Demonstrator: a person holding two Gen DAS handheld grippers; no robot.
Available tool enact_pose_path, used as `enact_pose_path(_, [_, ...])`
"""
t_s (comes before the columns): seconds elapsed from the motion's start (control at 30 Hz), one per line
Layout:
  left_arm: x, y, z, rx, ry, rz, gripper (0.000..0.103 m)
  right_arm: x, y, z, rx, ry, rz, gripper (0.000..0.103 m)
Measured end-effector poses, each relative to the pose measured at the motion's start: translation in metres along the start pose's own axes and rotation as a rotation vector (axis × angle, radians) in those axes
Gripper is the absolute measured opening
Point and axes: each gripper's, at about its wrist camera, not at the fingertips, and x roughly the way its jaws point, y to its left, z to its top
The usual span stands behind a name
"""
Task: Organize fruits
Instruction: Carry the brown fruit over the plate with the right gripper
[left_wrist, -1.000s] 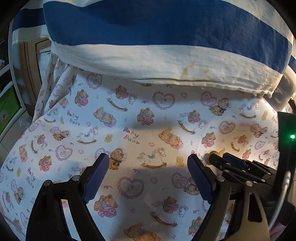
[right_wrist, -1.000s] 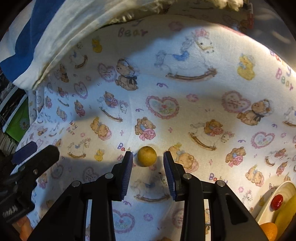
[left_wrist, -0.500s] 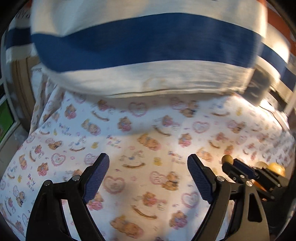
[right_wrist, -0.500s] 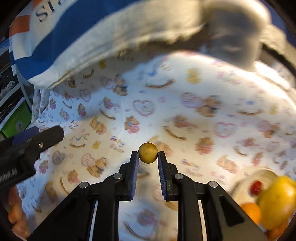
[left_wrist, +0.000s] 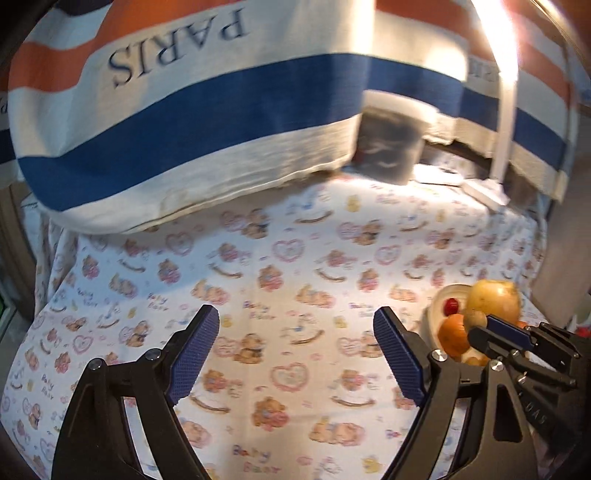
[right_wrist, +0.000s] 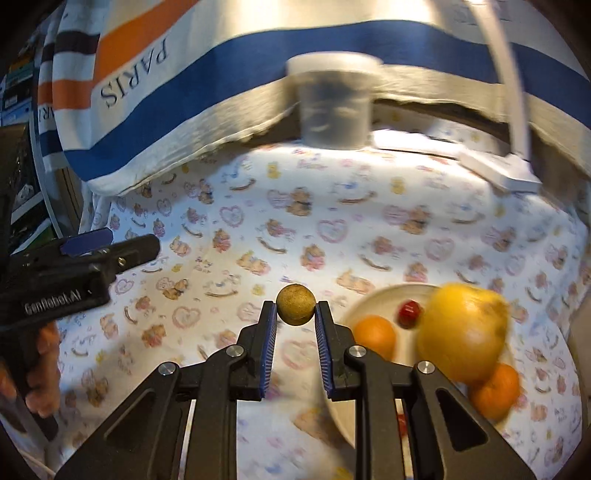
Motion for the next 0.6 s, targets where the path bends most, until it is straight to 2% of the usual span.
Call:
enact_pose_path(0.23, [-0.008, -0.032, -0.011, 0.089, -0.054, -0.047, 0.084, -0.041, -0.048, -0.023, 0.034, -0.055, 0.001, 0.022])
enact_pose_path(0.37, [-0.009, -0.036, -0.013, 0.074, -0.057, -0.106, 0.083, -0.051, -0.069, -0.034, 0.044, -0.065, 0.028, 0.022])
enact_pose_path(0.6, [0.007, -0.044, -0.023, 0.087, 0.011, -0.142, 0.083, -0.041, -0.092, -0.040, 0.108, -0.001, 0.110, 0.022])
